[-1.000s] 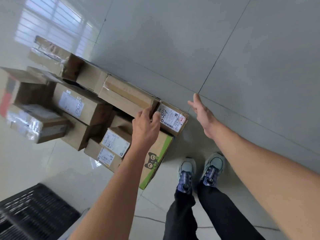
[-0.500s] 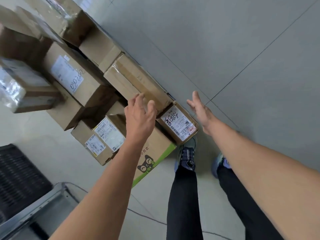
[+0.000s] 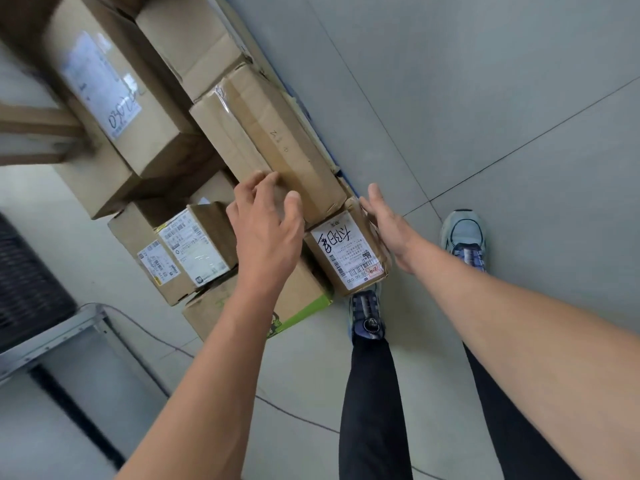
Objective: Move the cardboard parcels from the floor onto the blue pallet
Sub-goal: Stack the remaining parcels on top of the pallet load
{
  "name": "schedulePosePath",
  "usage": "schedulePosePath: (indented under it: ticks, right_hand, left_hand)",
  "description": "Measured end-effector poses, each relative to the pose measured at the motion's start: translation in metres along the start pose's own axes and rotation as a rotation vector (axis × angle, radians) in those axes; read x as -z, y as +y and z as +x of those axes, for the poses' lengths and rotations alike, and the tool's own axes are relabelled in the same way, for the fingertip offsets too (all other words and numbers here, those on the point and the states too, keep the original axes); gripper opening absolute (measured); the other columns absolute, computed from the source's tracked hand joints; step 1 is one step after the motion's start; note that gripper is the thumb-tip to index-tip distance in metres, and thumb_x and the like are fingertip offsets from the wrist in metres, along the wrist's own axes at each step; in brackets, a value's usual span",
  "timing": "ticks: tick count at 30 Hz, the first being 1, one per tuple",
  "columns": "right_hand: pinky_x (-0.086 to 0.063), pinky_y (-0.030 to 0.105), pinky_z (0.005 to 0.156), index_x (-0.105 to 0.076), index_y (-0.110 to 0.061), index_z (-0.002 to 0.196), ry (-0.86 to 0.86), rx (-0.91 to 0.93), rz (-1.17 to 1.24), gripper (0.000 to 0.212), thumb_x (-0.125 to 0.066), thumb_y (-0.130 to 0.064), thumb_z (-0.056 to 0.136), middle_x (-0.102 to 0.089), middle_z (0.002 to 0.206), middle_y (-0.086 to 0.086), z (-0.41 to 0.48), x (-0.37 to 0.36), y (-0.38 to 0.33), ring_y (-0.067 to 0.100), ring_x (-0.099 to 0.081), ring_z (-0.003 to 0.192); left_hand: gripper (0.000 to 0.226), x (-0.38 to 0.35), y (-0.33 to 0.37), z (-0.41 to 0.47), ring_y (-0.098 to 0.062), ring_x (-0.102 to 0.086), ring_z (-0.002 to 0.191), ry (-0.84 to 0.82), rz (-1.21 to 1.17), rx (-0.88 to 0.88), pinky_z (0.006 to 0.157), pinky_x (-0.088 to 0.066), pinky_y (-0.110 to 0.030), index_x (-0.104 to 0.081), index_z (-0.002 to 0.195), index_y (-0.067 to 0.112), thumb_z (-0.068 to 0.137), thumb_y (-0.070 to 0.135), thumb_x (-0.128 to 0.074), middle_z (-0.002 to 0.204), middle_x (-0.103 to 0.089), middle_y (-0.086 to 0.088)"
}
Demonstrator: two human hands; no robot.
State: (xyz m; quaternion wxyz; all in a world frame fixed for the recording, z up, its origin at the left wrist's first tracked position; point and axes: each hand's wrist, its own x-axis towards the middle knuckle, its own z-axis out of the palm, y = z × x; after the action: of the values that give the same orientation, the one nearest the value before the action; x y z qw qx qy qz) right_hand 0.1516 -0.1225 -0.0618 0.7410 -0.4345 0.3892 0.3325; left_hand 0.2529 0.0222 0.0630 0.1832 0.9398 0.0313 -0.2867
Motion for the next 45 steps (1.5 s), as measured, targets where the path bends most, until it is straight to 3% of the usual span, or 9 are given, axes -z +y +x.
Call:
schedulePosePath:
  ticks: [2, 5, 7, 11, 13, 25, 29, 32, 45]
  right_hand:
    - [-0.048, 0.002, 0.057, -0.062, -0.025, 0.116, -0.004, -0.002, -0.007, 0.063, -0.015, -0.066, 0.106, -0.069, 0.072, -0.035, 0.000, -0.002, -0.001, -0.020, -0.065, 0.072]
    - [-0.047, 0.011, 0.070, -0.072, -0.064, 0.080, -0.011, -0.006, -0.081, 0.061, -0.015, -0.071, 0.103, -0.069, 0.074, -0.037, 0.007, 0.000, 0.001, -0.017, -0.066, 0.077]
    - [-0.044, 0.020, 0.080, -0.070, -0.068, 0.073, 0.009, -0.017, -0.126, 0.060, -0.017, -0.074, 0.101, -0.071, 0.079, -0.033, 0.009, 0.000, 0.002, -0.009, -0.064, 0.087]
    - [-0.033, 0.042, 0.119, -0.056, -0.041, 0.140, 0.069, -0.002, -0.116, 0.066, -0.019, -0.077, 0.099, -0.056, 0.150, -0.005, 0.006, -0.001, -0.006, 0.014, -0.050, 0.135]
    - [-0.025, 0.048, 0.126, -0.042, -0.031, 0.156, 0.074, 0.033, -0.123, 0.084, -0.019, -0.083, 0.093, -0.044, 0.161, -0.004, 0.005, -0.008, -0.019, 0.018, -0.040, 0.148]
    - [-0.027, 0.041, 0.126, -0.038, -0.029, 0.159, 0.014, 0.159, -0.103, 0.088, -0.024, -0.083, 0.091, -0.037, 0.165, -0.007, 0.002, -0.035, -0.063, 0.010, -0.036, 0.150]
    - [-0.032, -0.004, 0.087, -0.042, -0.035, 0.156, 0.039, 0.161, -0.199, 0.071, -0.018, -0.074, 0.101, -0.038, 0.150, -0.024, -0.022, -0.022, -0.080, -0.032, -0.040, 0.114]
    - [-0.017, 0.020, 0.094, -0.039, -0.036, 0.158, -0.010, 0.142, -0.248, 0.072, -0.016, -0.073, 0.101, -0.032, 0.157, -0.021, -0.036, -0.014, -0.100, -0.017, -0.024, 0.127]
    - [-0.006, 0.042, 0.130, -0.023, -0.031, 0.164, -0.112, 0.140, -0.332, 0.091, -0.015, -0.082, 0.089, -0.015, 0.172, -0.012, -0.036, -0.027, -0.214, 0.007, -0.011, 0.157]
  left_hand:
    - [0.044, -0.002, 0.002, 0.001, -0.025, -0.026, 0.143, 0.018, -0.004, 0.009, 0.107, -0.017, -0.023, -0.051, 0.148, 0.021, 0.106, 0.033, -0.046, 0.155, -0.035, 0.001]
    - [0.041, -0.003, 0.002, 0.001, -0.025, -0.029, 0.140, 0.043, -0.007, 0.009, 0.109, -0.019, -0.025, -0.053, 0.144, 0.020, 0.105, 0.032, -0.048, 0.152, -0.037, 0.000]
    - [0.041, -0.004, 0.001, 0.001, -0.024, -0.028, 0.139, 0.039, -0.004, -0.001, 0.110, -0.021, -0.027, -0.052, 0.144, 0.019, 0.106, 0.033, -0.048, 0.152, -0.036, 0.000]
    - [0.041, -0.002, 0.000, 0.002, -0.024, -0.029, 0.138, 0.055, -0.012, -0.003, 0.110, -0.022, -0.028, -0.053, 0.144, 0.020, 0.105, 0.032, -0.048, 0.151, -0.037, 0.000]
    - [0.039, -0.002, 0.001, 0.002, -0.024, -0.030, 0.138, 0.066, -0.031, -0.002, 0.115, -0.026, -0.034, -0.054, 0.142, 0.020, 0.105, 0.032, -0.049, 0.150, -0.038, 0.000]
    - [0.041, 0.004, 0.004, 0.002, -0.024, -0.029, 0.139, 0.018, -0.036, 0.003, 0.109, -0.020, -0.026, -0.054, 0.144, 0.023, 0.104, 0.033, -0.050, 0.153, -0.036, 0.003]
    - [0.045, 0.014, 0.016, 0.003, -0.027, -0.030, 0.141, -0.052, -0.042, 0.068, 0.118, -0.026, -0.039, -0.053, 0.147, 0.020, 0.104, 0.034, -0.048, 0.157, -0.034, 0.000]
    - [0.048, 0.021, 0.028, 0.006, -0.027, -0.030, 0.143, -0.090, -0.014, 0.131, 0.116, -0.031, -0.041, -0.051, 0.148, 0.020, 0.104, 0.038, -0.047, 0.159, -0.034, -0.001]
    - [0.051, 0.076, 0.082, 0.059, -0.029, -0.034, 0.145, 0.051, -0.111, 0.200, 0.115, -0.033, -0.045, -0.047, 0.152, 0.017, 0.104, 0.035, -0.045, 0.158, -0.042, -0.005]
